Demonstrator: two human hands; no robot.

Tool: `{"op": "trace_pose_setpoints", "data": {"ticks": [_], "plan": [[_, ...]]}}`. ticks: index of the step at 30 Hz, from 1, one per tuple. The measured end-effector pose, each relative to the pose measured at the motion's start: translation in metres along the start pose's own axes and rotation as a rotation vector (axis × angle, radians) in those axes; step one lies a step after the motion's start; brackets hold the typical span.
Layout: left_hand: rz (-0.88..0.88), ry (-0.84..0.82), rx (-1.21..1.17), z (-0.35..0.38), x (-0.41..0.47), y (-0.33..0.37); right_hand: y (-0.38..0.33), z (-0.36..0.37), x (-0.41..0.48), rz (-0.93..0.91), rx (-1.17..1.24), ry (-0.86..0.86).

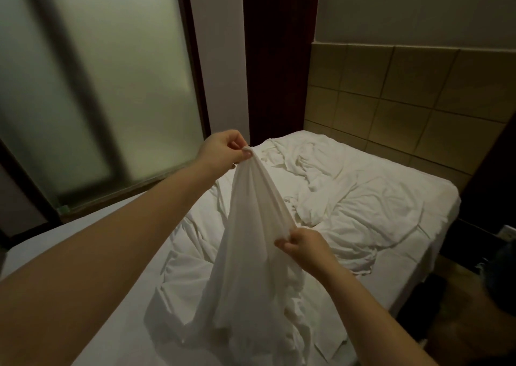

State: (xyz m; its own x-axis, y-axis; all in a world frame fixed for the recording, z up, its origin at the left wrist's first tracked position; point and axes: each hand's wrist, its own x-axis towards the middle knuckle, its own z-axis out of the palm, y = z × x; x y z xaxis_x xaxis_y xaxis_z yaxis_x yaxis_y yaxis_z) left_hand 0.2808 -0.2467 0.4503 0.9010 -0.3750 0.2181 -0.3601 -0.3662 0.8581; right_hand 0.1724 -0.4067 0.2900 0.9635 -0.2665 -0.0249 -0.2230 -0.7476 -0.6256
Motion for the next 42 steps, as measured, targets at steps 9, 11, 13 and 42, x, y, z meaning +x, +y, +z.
{"op": "trace_pose_setpoints", "data": {"ticks": [9,11,13,42], "plan": [[-0.070,0.371,-0.300,-0.032,0.004,-0.020,-0.001,-0.016,0.003,-0.069,0.240,0.004],[-0.132,0.403,-0.411,-0.046,0.005,-0.023,-0.010,-0.033,0.003,-0.142,0.385,0.162],[-0.136,0.384,-0.500,-0.058,0.004,-0.026,-0.018,-0.056,0.006,-0.203,0.380,0.265],[0.084,0.437,-0.473,-0.105,-0.041,0.011,-0.043,0.013,0.038,-0.443,-0.385,-0.058]]}}
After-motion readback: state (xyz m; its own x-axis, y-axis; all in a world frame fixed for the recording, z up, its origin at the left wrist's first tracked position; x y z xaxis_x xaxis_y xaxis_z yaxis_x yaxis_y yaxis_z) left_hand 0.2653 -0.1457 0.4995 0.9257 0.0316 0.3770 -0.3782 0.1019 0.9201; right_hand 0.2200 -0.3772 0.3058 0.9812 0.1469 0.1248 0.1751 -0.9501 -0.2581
